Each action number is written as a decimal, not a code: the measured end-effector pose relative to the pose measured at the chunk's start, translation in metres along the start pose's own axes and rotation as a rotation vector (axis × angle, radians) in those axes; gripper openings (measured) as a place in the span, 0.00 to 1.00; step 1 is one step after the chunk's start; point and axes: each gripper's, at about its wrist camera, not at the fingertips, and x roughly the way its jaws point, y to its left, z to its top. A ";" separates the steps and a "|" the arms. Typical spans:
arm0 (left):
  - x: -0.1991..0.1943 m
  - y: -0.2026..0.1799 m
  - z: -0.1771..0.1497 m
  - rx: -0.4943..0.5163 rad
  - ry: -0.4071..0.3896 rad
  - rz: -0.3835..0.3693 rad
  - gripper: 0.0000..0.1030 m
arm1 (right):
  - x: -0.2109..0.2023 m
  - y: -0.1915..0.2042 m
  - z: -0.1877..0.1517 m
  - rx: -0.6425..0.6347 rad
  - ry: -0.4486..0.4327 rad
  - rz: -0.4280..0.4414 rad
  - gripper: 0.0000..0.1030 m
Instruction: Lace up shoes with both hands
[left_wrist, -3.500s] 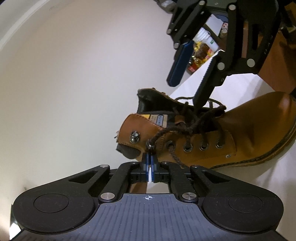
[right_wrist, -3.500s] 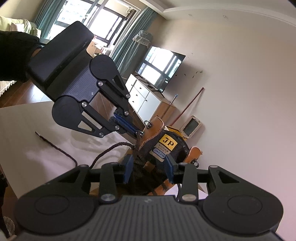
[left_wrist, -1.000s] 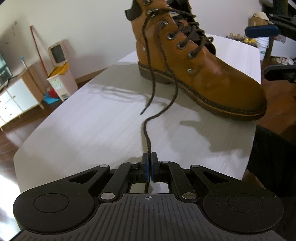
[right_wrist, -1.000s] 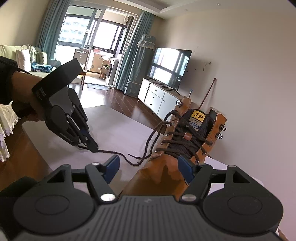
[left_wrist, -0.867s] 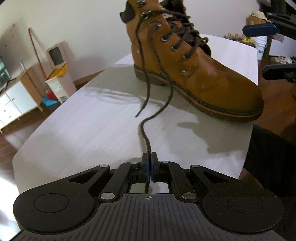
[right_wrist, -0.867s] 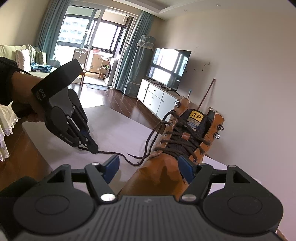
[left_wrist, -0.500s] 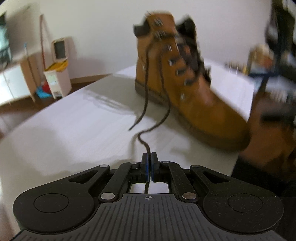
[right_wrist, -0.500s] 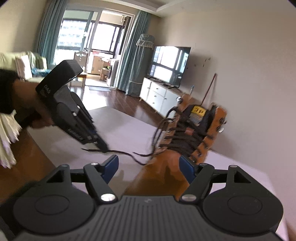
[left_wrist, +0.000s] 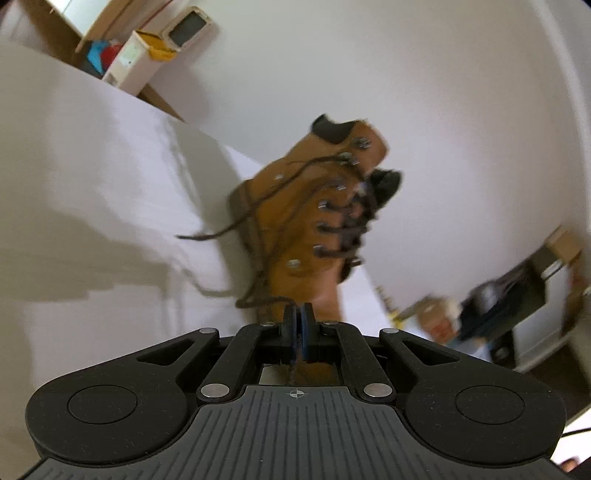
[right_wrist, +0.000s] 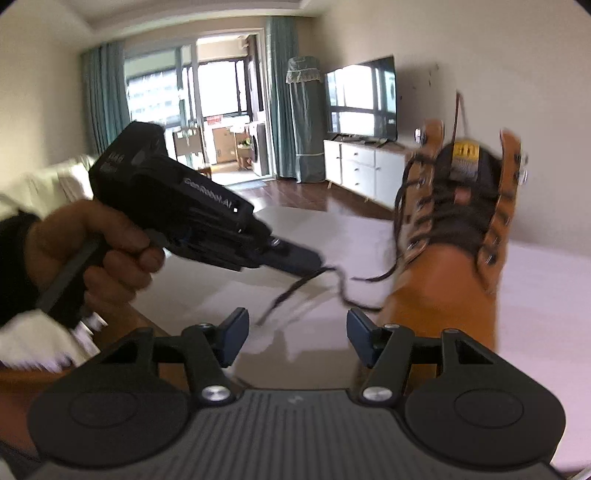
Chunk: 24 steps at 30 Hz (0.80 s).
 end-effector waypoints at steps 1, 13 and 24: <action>0.000 -0.001 -0.001 -0.003 -0.003 -0.005 0.02 | 0.002 -0.003 0.000 0.037 0.001 0.016 0.55; 0.014 -0.003 -0.014 -0.015 0.003 -0.052 0.02 | 0.007 -0.031 -0.009 0.254 0.021 0.088 0.15; 0.024 -0.043 -0.020 0.460 0.151 0.130 0.03 | -0.033 -0.022 0.003 -0.129 0.049 -0.159 0.03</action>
